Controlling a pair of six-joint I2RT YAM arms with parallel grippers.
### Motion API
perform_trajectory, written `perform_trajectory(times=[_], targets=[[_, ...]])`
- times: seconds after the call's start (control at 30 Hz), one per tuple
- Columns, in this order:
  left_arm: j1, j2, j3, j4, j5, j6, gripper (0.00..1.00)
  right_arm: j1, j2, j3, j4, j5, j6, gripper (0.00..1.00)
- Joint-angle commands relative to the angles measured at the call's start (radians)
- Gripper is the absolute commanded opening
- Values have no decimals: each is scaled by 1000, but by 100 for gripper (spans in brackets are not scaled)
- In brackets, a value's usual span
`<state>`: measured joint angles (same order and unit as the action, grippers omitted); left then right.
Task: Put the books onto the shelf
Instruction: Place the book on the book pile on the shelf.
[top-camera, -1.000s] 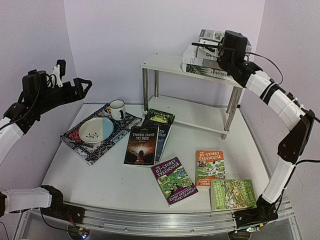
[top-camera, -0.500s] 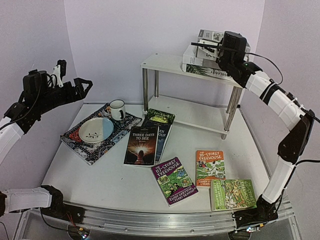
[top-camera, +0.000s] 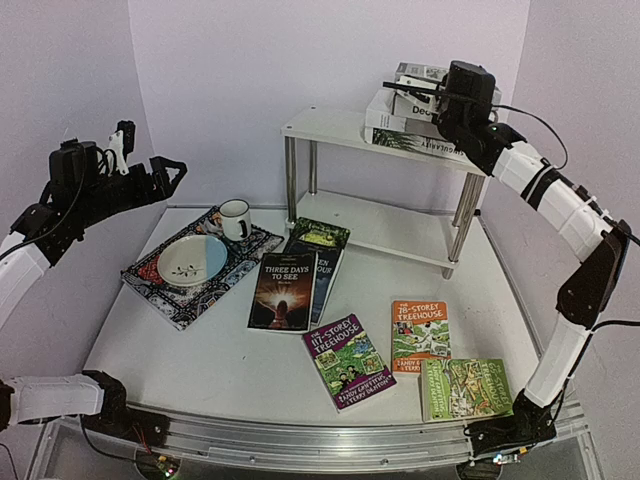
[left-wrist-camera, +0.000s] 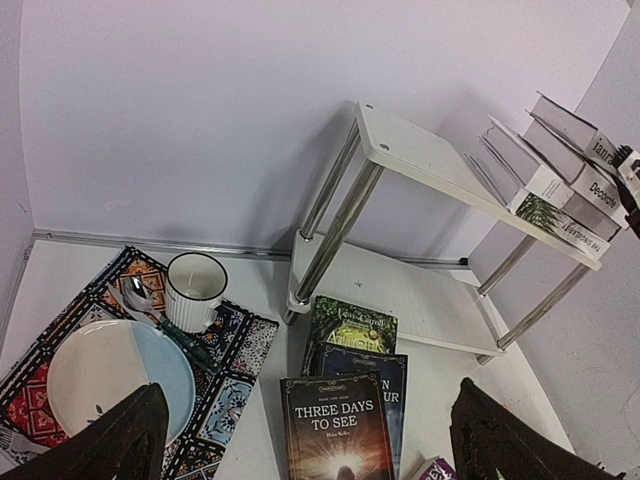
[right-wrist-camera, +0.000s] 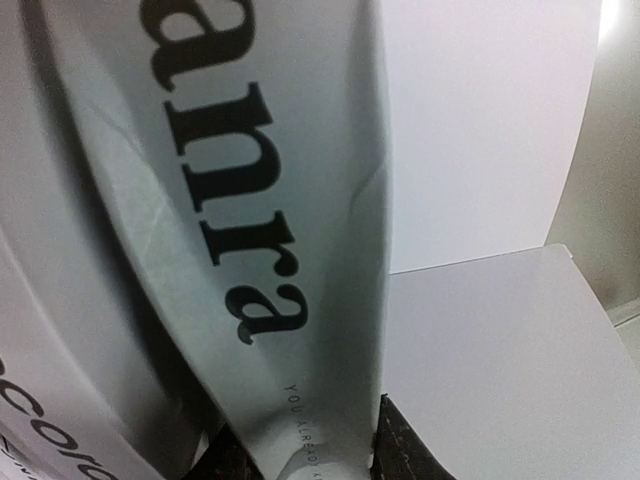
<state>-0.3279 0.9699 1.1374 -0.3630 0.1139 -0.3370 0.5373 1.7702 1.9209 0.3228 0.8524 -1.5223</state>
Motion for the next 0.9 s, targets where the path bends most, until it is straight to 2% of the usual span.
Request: perform_trajectory(times=[0.0,0.17,0.27,0.4,0.63,0.87], targets=[[4,-2,9,29,17,3,100,-3,-44,3,28,18,23,37],[4,1,9,29,20,3,100,-3,-49,-4,23,26,17,45],[4,3,9,29,21,2,100,-3,-55,-10,22,27,17,57],[3,3,6,29,21,1,100,-3,-59,-18,17,26,19,66],[4,2,4,29,21,-2,100,-3,-61,-25,-7,20,29,75],[4,2,4,29,21,-3,100,4,-66,-25,-48,23,47,79]])
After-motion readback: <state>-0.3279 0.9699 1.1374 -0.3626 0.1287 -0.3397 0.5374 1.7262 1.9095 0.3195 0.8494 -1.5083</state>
